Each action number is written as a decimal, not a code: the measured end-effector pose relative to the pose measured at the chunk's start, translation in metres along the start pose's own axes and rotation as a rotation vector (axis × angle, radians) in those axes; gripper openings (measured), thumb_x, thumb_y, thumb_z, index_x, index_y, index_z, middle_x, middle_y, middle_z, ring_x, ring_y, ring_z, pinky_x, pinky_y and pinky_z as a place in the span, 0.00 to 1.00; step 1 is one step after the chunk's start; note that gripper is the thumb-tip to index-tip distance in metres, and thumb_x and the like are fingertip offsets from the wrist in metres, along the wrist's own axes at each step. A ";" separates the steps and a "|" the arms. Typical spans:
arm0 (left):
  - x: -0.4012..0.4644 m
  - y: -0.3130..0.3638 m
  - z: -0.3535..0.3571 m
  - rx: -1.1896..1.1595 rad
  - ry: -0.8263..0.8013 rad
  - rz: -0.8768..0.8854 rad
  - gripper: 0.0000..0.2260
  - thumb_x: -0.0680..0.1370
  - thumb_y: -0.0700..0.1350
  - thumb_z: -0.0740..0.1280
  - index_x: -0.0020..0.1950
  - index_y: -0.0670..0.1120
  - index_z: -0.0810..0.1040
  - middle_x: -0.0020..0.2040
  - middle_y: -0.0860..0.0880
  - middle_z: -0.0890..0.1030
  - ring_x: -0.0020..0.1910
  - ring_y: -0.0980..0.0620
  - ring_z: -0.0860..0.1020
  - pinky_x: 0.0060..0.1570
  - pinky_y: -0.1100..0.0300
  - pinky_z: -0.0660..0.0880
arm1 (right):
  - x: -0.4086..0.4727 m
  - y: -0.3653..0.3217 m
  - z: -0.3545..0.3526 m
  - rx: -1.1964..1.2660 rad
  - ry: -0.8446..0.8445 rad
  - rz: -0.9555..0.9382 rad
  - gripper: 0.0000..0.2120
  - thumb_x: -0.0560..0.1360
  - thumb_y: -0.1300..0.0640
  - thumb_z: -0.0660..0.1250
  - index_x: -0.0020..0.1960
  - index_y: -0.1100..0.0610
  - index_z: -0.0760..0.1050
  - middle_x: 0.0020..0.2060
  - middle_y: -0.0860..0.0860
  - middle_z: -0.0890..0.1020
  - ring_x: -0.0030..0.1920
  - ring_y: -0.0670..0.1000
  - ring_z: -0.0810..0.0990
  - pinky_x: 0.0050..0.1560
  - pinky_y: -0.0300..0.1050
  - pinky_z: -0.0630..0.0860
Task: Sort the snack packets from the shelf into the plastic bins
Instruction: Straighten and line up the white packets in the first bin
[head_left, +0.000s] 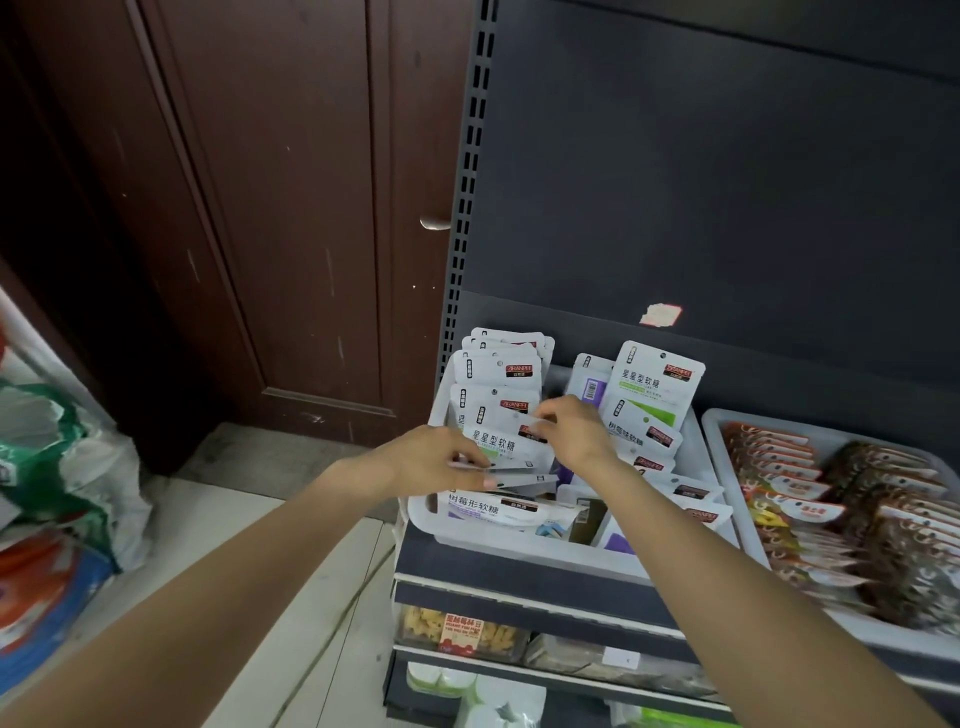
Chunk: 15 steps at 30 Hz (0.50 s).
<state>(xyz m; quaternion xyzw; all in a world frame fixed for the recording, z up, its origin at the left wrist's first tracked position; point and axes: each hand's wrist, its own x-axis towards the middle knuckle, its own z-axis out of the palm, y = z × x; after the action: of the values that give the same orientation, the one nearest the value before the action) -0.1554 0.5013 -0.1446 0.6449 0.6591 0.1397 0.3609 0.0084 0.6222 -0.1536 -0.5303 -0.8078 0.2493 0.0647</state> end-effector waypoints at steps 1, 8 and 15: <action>0.000 0.000 0.000 -0.006 -0.003 -0.001 0.19 0.75 0.56 0.67 0.63 0.51 0.77 0.64 0.54 0.75 0.59 0.58 0.71 0.54 0.67 0.64 | -0.001 -0.001 -0.003 0.011 0.058 0.001 0.06 0.78 0.57 0.64 0.45 0.54 0.79 0.45 0.52 0.81 0.47 0.53 0.77 0.46 0.45 0.72; 0.008 -0.005 -0.004 -0.067 0.058 -0.038 0.18 0.74 0.58 0.68 0.62 0.54 0.77 0.61 0.56 0.77 0.59 0.57 0.74 0.56 0.65 0.67 | -0.015 -0.003 -0.041 0.052 0.370 0.057 0.08 0.78 0.58 0.62 0.48 0.60 0.78 0.42 0.55 0.82 0.40 0.54 0.76 0.37 0.45 0.68; 0.032 0.017 -0.009 -0.198 0.163 -0.021 0.23 0.76 0.50 0.69 0.70 0.52 0.70 0.64 0.51 0.76 0.57 0.54 0.76 0.58 0.63 0.70 | -0.023 -0.021 -0.038 0.206 0.326 0.110 0.12 0.76 0.60 0.65 0.34 0.58 0.71 0.35 0.57 0.83 0.36 0.57 0.83 0.42 0.52 0.80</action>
<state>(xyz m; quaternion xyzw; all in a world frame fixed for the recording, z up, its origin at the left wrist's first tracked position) -0.1451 0.5363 -0.1368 0.5859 0.6758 0.2520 0.3695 0.0147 0.6078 -0.1064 -0.5976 -0.7266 0.2447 0.2346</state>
